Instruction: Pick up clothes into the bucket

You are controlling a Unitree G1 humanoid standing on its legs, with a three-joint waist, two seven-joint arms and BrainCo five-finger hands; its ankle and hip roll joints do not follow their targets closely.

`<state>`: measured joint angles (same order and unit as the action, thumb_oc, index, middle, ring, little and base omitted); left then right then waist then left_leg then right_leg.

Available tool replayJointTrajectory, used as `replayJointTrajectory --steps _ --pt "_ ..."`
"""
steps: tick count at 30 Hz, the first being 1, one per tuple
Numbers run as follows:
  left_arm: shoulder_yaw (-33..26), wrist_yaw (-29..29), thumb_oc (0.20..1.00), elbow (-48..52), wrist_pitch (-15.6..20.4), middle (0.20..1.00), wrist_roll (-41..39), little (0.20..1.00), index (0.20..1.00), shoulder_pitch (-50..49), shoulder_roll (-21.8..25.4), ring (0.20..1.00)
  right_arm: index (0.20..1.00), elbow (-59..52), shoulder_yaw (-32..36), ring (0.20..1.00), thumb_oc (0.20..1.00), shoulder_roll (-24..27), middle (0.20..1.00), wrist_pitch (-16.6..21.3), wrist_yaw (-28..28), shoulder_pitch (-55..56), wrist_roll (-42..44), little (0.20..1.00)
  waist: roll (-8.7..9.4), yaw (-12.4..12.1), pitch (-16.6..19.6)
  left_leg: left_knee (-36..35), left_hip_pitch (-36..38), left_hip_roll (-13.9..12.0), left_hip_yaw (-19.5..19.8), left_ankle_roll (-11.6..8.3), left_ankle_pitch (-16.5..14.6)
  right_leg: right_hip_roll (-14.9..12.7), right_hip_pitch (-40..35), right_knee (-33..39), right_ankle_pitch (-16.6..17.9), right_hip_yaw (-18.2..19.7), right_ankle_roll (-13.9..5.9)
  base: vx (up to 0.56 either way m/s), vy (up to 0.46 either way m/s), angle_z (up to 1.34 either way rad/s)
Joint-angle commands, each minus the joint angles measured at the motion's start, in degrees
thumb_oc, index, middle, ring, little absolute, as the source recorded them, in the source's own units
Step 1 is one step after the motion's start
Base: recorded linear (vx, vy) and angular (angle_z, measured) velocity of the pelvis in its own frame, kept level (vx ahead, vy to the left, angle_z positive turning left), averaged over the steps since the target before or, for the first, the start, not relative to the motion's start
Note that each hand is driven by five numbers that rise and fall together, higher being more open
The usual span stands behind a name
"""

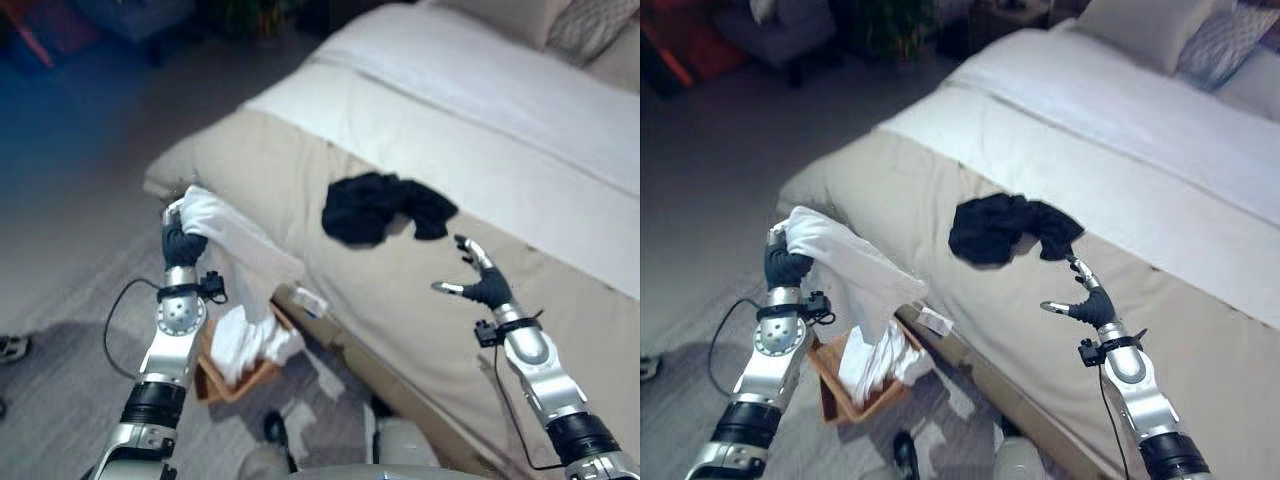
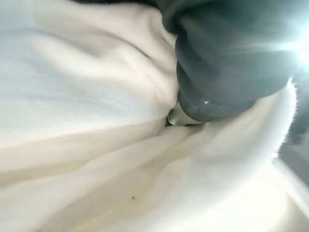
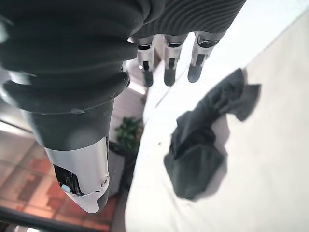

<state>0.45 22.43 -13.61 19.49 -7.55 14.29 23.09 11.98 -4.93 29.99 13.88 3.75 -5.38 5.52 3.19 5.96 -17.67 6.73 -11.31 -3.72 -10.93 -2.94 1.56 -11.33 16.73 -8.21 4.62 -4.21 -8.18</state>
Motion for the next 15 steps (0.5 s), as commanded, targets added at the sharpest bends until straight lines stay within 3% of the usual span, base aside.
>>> replayJointTrajectory --steps 1,5,15 --pt "-4.80 4.82 0.200 -0.11 5.56 0.200 0.88 0.200 0.200 2.98 2.53 0.200 1.000 -2.79 0.74 1.000 1.000 -0.59 1.000 5.22 2.64 -1.68 3.24 1.000 2.44 -0.53 1.01 9.53 -6.57 -0.14 3.92 0.56 -3.06 -2.12 4.47 -5.92 2.40 0.61 -1.63 -0.14 0.019 0.16" --pt "-5.32 9.36 0.200 0.19 5.26 0.200 2.70 0.200 0.200 5.11 3.08 0.200 1.000 -1.77 0.25 1.000 1.000 -1.56 1.000 6.02 5.24 -2.77 3.85 1.000 2.68 -0.83 -1.19 14.02 -14.18 0.04 5.00 0.59 -3.36 -2.99 10.78 -9.93 1.71 0.11 -1.06 -0.15 0.013 0.18" --pt "-6.50 19.17 0.200 -1.20 2.62 0.200 8.56 0.200 0.200 11.18 6.09 0.200 1.000 -2.63 -1.31 1.000 1.000 -2.66 1.000 8.06 7.24 -3.96 5.99 1.000 2.32 -0.79 -2.09 24.01 -30.32 -0.18 7.18 0.89 -5.48 -3.82 24.97 -19.56 -0.21 0.38 -0.71 -0.09 0.008 0.17"
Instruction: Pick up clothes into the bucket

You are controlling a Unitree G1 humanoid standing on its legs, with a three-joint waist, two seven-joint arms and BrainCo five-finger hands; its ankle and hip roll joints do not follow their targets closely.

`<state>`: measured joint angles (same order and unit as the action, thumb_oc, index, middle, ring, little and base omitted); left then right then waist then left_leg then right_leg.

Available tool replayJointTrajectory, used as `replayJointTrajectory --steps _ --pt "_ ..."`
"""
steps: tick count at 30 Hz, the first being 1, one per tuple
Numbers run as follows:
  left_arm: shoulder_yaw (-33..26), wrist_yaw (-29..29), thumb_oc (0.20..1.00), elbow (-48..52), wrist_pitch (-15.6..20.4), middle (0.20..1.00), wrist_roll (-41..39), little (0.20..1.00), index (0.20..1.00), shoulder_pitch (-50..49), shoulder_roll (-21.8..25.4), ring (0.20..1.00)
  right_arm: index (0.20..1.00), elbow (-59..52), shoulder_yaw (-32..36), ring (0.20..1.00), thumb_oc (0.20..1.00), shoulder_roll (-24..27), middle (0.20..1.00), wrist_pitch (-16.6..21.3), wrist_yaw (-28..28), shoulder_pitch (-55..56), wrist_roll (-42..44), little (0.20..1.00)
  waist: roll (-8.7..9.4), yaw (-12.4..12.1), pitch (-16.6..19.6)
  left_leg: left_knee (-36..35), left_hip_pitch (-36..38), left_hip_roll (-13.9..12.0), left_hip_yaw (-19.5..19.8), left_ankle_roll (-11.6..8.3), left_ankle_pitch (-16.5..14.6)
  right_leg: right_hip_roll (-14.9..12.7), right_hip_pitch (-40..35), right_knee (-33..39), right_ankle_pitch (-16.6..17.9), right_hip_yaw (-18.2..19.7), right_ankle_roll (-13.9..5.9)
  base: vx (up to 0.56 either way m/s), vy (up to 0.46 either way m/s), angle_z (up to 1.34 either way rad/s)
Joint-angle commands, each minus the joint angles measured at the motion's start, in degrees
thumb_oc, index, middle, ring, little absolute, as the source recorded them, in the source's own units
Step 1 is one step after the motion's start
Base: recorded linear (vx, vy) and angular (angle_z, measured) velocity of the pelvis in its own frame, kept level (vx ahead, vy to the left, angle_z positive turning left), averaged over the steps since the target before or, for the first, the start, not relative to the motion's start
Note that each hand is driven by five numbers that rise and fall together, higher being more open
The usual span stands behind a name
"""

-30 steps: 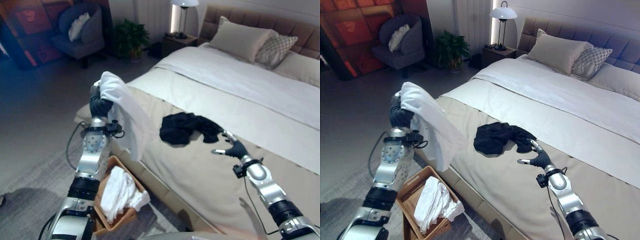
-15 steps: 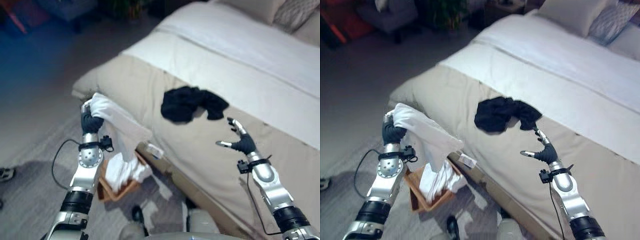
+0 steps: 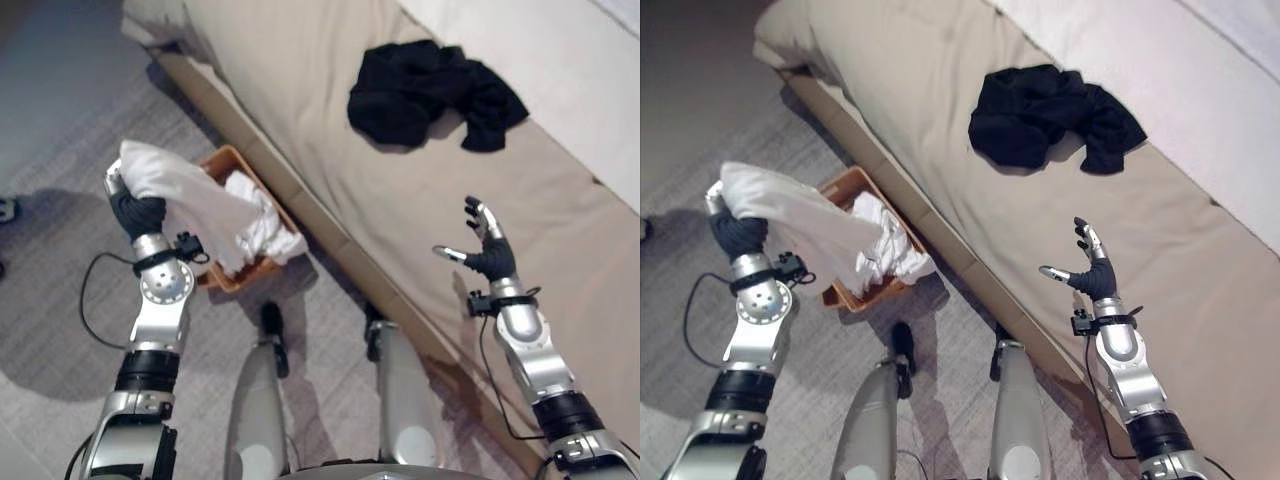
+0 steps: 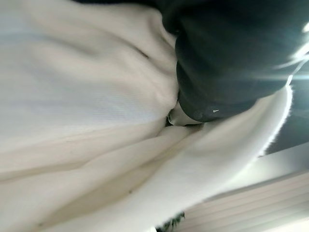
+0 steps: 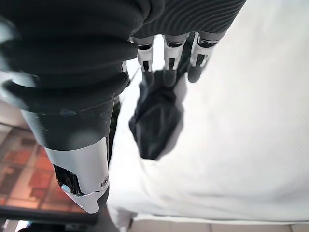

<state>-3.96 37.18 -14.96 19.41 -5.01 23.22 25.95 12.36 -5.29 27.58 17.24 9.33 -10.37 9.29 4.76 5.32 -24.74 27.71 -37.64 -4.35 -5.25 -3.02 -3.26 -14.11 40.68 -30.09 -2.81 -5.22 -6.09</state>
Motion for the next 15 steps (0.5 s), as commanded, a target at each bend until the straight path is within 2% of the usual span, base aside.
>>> replayJointTrajectory --steps 1,9,10,11,12,13,15 --pt "-2.52 6.79 0.200 -0.36 1.84 0.200 7.36 0.200 0.200 3.67 4.18 0.200 1.000 -3.27 -1.15 1.000 1.000 -0.15 1.000 4.89 1.94 0.81 2.52 1.000 0.70 -0.17 4.97 3.50 -6.19 0.45 1.72 0.96 -0.50 -1.03 3.11 1.90 7.41 1.55 -2.84 -0.09 0.014 0.02" --pt "-1.30 9.12 0.200 -4.24 1.06 0.200 5.48 0.200 0.200 11.83 8.88 0.200 1.000 -5.12 -1.96 1.000 1.000 0.87 1.000 5.56 2.36 -0.49 3.70 1.000 0.51 0.63 4.85 3.37 -13.12 0.52 2.42 0.91 0.81 -1.08 9.91 2.00 8.63 1.45 -3.09 -0.04 0.006 0.03" --pt "-0.98 9.04 0.200 -4.63 1.11 0.200 4.97 0.200 0.200 12.57 9.34 0.200 1.000 -5.42 -2.08 1.000 1.000 1.07 1.000 5.66 2.34 -0.52 3.87 1.000 0.39 0.67 5.01 3.93 -13.36 0.31 2.95 0.52 -0.91 -0.84 10.22 1.20 7.09 1.75 -3.61 0.05 -0.015 0.04" --pt "-0.80 8.95 0.200 -5.20 1.37 0.200 4.36 0.200 0.200 13.35 9.68 0.200 1.000 -5.68 -1.94 1.000 1.000 1.18 1.000 5.85 2.39 -0.58 4.03 1.000 0.31 0.78 5.07 4.13 -14.36 0.21 3.07 0.43 -0.84 -0.92 11.04 1.14 7.16 1.70 -3.66 -0.04 0.007 0.03" --pt "-0.38 9.03 0.200 -6.12 1.52 0.200 3.40 0.200 0.200 14.31 10.18 0.200 1.000 -6.50 -1.81 1.000 1.000 1.37 1.000 6.00 2.65 -0.58 4.02 1.000 0.47 1.14 4.72 4.06 -16.32 0.26 2.96 0.69 0.99 -1.09 12.88 1.43 8.84 1.68 -3.14 -0.03 0.008 0.01" --pt "-0.35 9.02 0.200 -6.22 1.53 0.200 3.37 0.200 0.200 14.35 10.21 0.200 1.000 -6.49 -1.83 1.000 1.000 1.35 1.000 5.96 2.64 -0.59 4.01 1.000 0.33 1.05 5.16 4.27 -15.83 0.09 3.29 0.34 -0.71 -0.82 12.60 0.86 7.29 1.94 -3.65 0.00 0.000 0.00" --pt "0.18 9.37 0.200 -7.62 0.91 0.200 3.74 0.200 0.200 15.76 10.95 0.200 1.000 -7.20 -1.84 1.000 1.000 1.73 1.000 6.34 2.57 -0.74 4.15 1.000 0.38 1.29 5.03 4.85 -17.45 -0.03 3.40 0.28 -0.86 -0.58 14.24 0.47 7.28 2.21 -3.65 0.03 -0.002 0.00"
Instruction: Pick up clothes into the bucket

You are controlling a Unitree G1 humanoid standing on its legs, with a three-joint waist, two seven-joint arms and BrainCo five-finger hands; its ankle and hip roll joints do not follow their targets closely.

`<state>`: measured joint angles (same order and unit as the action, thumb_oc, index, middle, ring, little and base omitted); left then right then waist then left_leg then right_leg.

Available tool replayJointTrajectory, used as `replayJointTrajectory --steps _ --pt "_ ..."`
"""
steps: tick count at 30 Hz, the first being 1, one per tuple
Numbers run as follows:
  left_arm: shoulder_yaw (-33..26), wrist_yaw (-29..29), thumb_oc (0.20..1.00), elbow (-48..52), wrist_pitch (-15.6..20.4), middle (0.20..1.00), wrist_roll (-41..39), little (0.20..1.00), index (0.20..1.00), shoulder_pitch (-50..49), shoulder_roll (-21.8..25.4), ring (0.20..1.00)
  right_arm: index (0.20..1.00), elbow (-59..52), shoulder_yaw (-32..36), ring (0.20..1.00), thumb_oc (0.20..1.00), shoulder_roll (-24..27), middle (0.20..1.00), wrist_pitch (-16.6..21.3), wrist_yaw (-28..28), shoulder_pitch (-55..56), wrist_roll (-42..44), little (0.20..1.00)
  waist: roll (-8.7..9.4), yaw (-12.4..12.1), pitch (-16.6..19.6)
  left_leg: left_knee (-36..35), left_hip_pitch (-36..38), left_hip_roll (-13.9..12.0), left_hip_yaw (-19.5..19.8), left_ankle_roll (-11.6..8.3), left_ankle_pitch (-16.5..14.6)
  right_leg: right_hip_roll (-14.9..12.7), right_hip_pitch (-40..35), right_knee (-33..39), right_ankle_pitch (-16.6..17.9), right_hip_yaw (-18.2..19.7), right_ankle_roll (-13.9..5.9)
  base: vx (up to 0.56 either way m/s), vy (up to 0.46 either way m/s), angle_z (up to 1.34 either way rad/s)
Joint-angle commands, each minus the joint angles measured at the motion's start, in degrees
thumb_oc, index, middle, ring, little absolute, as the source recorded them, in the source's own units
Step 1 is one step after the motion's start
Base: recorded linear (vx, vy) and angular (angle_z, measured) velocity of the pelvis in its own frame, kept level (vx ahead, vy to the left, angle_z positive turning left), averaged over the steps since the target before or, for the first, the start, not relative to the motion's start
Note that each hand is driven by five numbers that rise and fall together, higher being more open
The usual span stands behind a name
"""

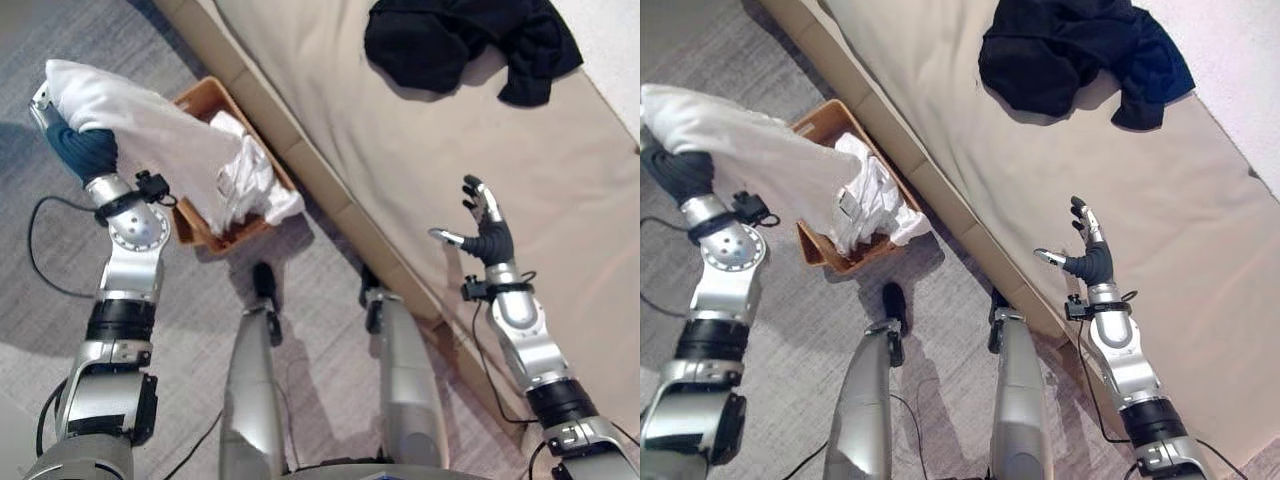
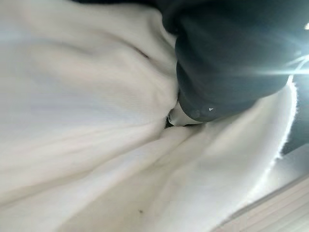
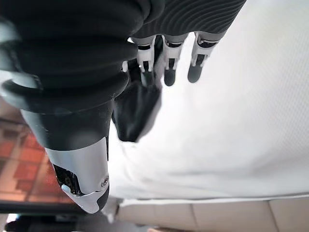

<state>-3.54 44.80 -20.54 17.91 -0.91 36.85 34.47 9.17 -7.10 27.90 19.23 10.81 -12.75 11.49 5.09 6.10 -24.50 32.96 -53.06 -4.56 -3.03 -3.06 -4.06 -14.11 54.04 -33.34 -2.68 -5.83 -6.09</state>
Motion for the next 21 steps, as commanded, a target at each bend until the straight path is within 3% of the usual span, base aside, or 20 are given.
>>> replayJointTrajectory --steps 1,12,21 --pt "-0.03 1.94 0.200 -2.67 2.17 0.200 -0.09 0.200 0.200 2.57 2.78 0.200 1.000 -4.48 0.23 1.000 1.000 1.50 1.000 4.42 1.17 1.69 1.94 1.000 0.06 0.56 4.88 -0.20 -2.90 0.13 1.23 0.29 -0.10 -0.46 1.66 3.67 7.20 2.95 -3.65 -0.03 0.002 -0.04" --pt "1.04 2.84 0.200 -12.81 0.24 0.200 0.10 0.200 0.200 5.37 4.54 0.200 1.000 -11.12 2.88 1.000 1.000 2.71 1.000 6.94 1.54 1.47 4.49 1.000 1.28 2.40 4.48 1.98 -12.00 -0.89 2.35 0.05 0.50 0.63 10.46 2.46 8.36 3.68 -3.68 -0.01 -0.004 -0.01" --pt "6.20 -3.41 0.200 -23.37 -1.93 0.200 -4.08 0.200 0.200 11.35 5.52 0.200 1.000 -11.82 2.90 1.000 1.000 2.97 1.000 7.14 1.57 0.48 4.76 1.000 1.02 3.67 5.18 1.72 -15.35 -0.73 2.17 0.12 0.98 0.94 13.87 3.35 9.14 4.11 -3.86 0.00 0.007 -0.01"
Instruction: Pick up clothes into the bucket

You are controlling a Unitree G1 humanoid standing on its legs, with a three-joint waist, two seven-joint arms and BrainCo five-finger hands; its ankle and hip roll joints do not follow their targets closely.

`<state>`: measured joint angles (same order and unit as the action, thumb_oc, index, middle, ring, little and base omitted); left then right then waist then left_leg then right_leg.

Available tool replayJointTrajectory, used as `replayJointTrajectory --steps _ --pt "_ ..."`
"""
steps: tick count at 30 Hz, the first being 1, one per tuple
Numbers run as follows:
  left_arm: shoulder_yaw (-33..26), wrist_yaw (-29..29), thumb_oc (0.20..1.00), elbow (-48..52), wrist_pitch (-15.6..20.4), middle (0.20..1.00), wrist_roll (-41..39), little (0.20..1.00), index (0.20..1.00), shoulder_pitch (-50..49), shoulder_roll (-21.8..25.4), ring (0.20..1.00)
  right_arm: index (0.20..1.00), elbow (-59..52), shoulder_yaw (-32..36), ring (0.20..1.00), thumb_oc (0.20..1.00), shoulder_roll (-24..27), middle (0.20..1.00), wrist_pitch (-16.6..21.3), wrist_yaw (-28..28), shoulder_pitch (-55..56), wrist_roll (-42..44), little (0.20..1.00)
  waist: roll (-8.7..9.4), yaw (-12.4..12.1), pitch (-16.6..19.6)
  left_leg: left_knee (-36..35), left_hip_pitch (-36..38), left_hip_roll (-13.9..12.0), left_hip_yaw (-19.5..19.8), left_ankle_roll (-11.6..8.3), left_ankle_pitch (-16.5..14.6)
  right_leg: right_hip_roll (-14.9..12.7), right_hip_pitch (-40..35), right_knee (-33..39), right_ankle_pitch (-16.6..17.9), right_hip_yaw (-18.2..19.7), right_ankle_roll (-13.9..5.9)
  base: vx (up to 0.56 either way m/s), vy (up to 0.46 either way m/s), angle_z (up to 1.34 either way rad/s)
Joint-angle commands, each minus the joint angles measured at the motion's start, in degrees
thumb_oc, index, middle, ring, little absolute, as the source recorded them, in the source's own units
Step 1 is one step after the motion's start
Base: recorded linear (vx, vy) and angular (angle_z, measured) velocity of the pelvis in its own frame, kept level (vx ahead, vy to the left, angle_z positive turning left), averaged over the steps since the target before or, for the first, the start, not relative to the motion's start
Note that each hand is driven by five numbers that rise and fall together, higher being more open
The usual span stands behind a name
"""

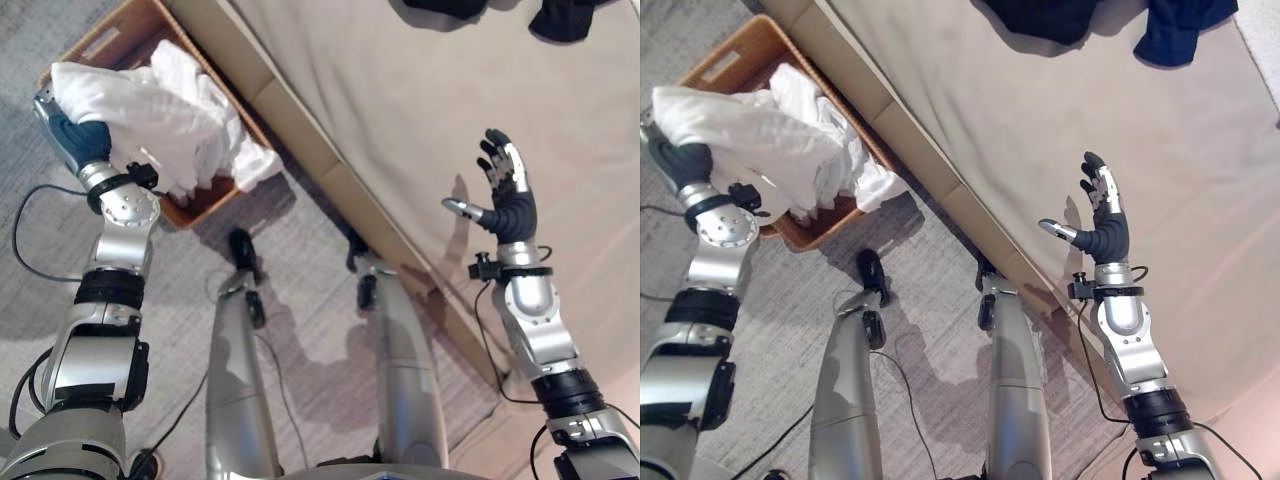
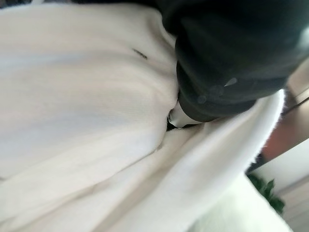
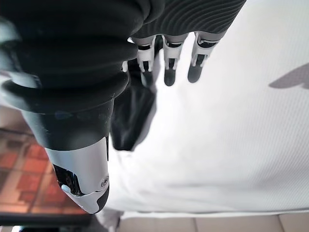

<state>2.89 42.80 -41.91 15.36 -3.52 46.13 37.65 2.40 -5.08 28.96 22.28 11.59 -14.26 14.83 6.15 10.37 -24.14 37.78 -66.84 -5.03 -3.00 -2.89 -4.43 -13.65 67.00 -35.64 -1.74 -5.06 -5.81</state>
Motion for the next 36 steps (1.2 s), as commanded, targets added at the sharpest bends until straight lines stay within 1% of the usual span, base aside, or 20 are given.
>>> replayJointTrajectory --steps 1,2,7,8,9,13,15,16,17,18,19,20,22,26,28,29,31,34,36 --pt "0.48 -3.02 0.200 -4.66 -0.09 0.200 -3.45 0.200 0.200 3.55 2.00 0.200 1.000 -5.09 0.62 1.000 1.000 2.05 1.000 3.94 0.78 1.78 1.36 1.000 -0.16 -0.28 5.12 -3.24 -1.75 -0.37 2.00 -0.03 1.34 0.58 1.13 5.86 8.25 3.50 -4.21 0.01 0.010 -0.03" --pt "0.59 -3.17 0.200 -4.90 0.00 0.200 -3.64 0.200 0.200 3.78 2.07 0.200 1.000 -5.09 0.67 1.000 1.000 2.05 1.000 3.93 0.79 1.76 1.37 1.000 -0.16 -0.31 5.12 -3.26 -1.80 -0.36 2.00 -0.03 1.35 0.57 1.18 5.87 8.26 3.50 -4.22 0.00 0.000 0.00" --pt "3.91 -7.68 0.200 -11.36 -3.36 0.200 -3.29 0.200 0.200 8.14 2.78 0.200 1.000 -5.78 0.68 1.000 1.000 2.71 1.000 3.55 -0.14 1.42 1.57 1.000 -0.45 0.42 5.87 -3.36 -2.59 -0.34 1.95 0.04 1.34 0.92 1.92 6.22 8.42 3.61 -4.27 0.00 0.000 0.00" --pt "4.50 -8.24 0.369 -11.29 -3.62 0.369 -3.37 0.369 0.369 8.71 2.96 0.369 1.000 -6.07 0.89 1.000 1.000 2.84 1.000 3.45 -0.41 1.53 1.72 1.000 -0.57 0.50 5.95 -3.62 -2.59 -0.37 1.95 0.07 1.37 0.93 1.96 6.43 8.47 3.63 -4.30 0.00 0.000 0.00" --pt "4.92 -9.47 1.000 -11.21 -3.84 1.000 -3.41 1.000 1.000 9.20 3.38 1.000 1.000 -5.90 1.21 1.000 1.000 2.92 1.000 3.39 -0.74 1.61 1.87 1.000 -0.71 0.52 6.15 -3.83 -2.54 -0.39 1.95 0.14 1.30 0.99 1.95 6.67 8.42 3.59 -4.33 0.00 0.000 0.00" --pt "5.76 -11.25 1.000 -12.83 -5.09 1.000 -3.55 1.000 1.000 10.16 3.87 1.000 1.000 -5.85 1.40 1.000 1.000 2.92 1.000 3.10 -1.10 1.60 2.19 1.000 -0.84 0.51 6.46 -4.20 -2.48 -0.45 1.93 0.16 1.33 1.12 1.76 7.32 8.52 3.70 -4.37 0.00 0.000 0.00" --pt "6.67 -12.33 1.000 -13.71 -6.29 1.000 -2.21 1.000 1.000 10.81 4.47 1.000 1.000 -6.03 1.49 1.000 1.000 3.03 1.000 2.84 -1.86 2.08 2.31 1.000 -1.11 0.50 6.66 -4.54 -2.15 -0.46 1.94 0.21 1.35 1.13 1.57 7.62 8.55 3.72 -4.39 0.00 0.000 0.00" --pt "6.70 -12.37 1.000 -13.75 -6.30 1.000 -2.22 1.000 1.000 10.86 4.48 1.000 1.000 -6.04 1.51 1.000 1.000 3.02 1.000 2.83 -1.88 2.10 2.32 1.000 -1.10 0.49 6.66 -4.55 -2.14 -0.46 1.94 0.21 1.35 1.12 1.56 7.63 8.56 3.72 -4.39 0.00 0.000 0.00" --pt "6.95 -13.67 1.000 -14.44 -6.61 1.000 -2.58 1.000 1.000 10.87 4.54 1.000 1.000 -5.97 1.53 1.000 1.000 3.09 1.000 2.57 -2.16 2.27 2.30 1.000 -1.19 0.44 6.80 -4.70 -1.95 -0.44 1.94 0.21 1.39 1.10 1.40 7.75 8.54 3.67 -4.39 0.00 0.000 0.00" --pt "7.47 -16.36 1.000 -15.15 -7.99 1.000 -1.96 1.000 1.000 10.78 5.39 1.000 1.000 -5.83 1.97 1.000 1.000 3.00 1.000 2.13 -2.86 2.82 2.42 1.000 -1.49 0.26 7.01 -4.88 -1.59 -0.38 2.01 0.29 1.35 1.03 1.22 7.79 8.45 3.61 -4.38 0.00 0.000 0.00" --pt "7.49 -16.40 1.000 -15.15 -8.02 1.000 -1.95 1.000 1.000 10.80 5.40 1.000 1.000 -5.86 2.01 1.000 1.000 2.98 1.000 2.12 -2.89 2.86 2.44 1.000 -1.48 0.24 7.01 -4.89 -1.57 -0.38 2.01 0.29 1.34 1.02 1.21 7.80 8.44 3.61 -4.38 0.00 0.000 0.00" --pt "7.68 -18.28 1.000 -16.78 -9.27 1.000 -1.89 1.000 1.000 11.28 5.58 1.000 1.000 -5.72 2.16 1.000 1.000 2.80 1.000 1.65 -3.47 3.37 2.31 1.000 -1.59 0.24 7.45 -5.18 -1.13 -0.34 1.96 0.32 1.35 0.95 0.73 8.12 8.35 3.51 -4.35 0.00 0.000 0.00" --pt "7.95 -19.19 1.000 -17.16 -9.50 1.000 -1.62 1.000 1.000 11.54 5.70 1.000 1.000 -5.53 2.27 1.000 1.000 2.74 1.000 1.47 -3.75 3.69 2.37 1.000 -1.62 0.23 7.58 -5.50 -0.74 -0.35 1.90 0.31 1.39 0.86 0.41 8.23 8.34 3.38 -4.37 0.00 0.000 0.00" --pt "8.14 -22.92 1.000 -17.47 -10.83 1.000 -1.51 1.000 1.000 11.06 5.95 1.000 1.000 -5.75 3.10 1.000 1.000 2.75 1.000 0.78 -5.35 4.74 3.10 1.000 -1.56 0.04 8.29 -6.72 0.68 -0.17 2.13 0.29 1.53 0.81 -0.82 8.97 8.39 3.18 -4.43 0.00 -0.003 0.02" --pt "8.34 -25.56 1.000 -19.39 -12.10 1.000 -1.97 1.000 1.000 11.10 6.06 1.000 1.000 -5.64 3.28 1.000 1.000 2.62 1.000 0.39 -5.81 4.96 3.42 1.000 -1.50 0.02 8.52 -7.32 1.37 -0.24 2.08 0.21 1.63 0.72 -1.66 9.74 8.51 3.12 -4.44 0.00 0.000 0.00" --pt "8.80 -27.44 1.000 -19.46 -13.16 1.000 -0.52 1.000 1.000 10.91 7.10 1.000 1.000 -5.77 3.73 1.000 1.000 2.71 1.000 0.01 -6.50 5.33 3.29 1.000 -1.42 -0.10 8.58 -7.73 1.88 -0.26 1.99 0.17 1.64 0.75 -2.19 10.32 8.69 2.96 -4.50 0.00 0.000 0.00" --pt "8.58 -27.65 1.000 -20.44 -13.52 1.000 -0.72 1.000 1.000 10.97 7.22 1.000 1.000 -5.88 3.64 1.000 1.000 2.61 1.000 -0.21 -6.89 5.38 3.53 1.000 -1.28 -0.14 8.51 -7.94 2.24 -0.22 2.01 0.18 1.68 0.74 -2.49 10.49 8.80 2.91 -4.52 0.00 0.000 0.00" --pt "9.52 -28.55 1.000 -22.35 -14.55 1.000 2.35 1.000 1.000 11.63 8.02 1.000 1.000 -6.08 3.59 1.000 1.000 2.96 1.000 -0.35 -8.00 5.91 4.05 1.000 -0.91 0.03 8.53 -8.29 2.75 -0.32 2.19 0.05 1.79 0.71 -3.20 11.14 8.94 2.80 -4.54 0.00 0.000 0.00" --pt "9.77 -30.15 1.000 -21.17 -14.20 1.000 3.02 1.000 1.000 10.16 8.29 1.000 1.000 -6.24 4.04 1.000 1.000 3.08 1.000 -0.40 -8.58 6.32 4.46 1.000 -0.77 -0.21 8.30 -8.78 3.38 -0.23 2.32 -0.01 1.96 0.67 -3.81 11.39 8.98 2.71 -4.54 0.00 0.000 0.00"
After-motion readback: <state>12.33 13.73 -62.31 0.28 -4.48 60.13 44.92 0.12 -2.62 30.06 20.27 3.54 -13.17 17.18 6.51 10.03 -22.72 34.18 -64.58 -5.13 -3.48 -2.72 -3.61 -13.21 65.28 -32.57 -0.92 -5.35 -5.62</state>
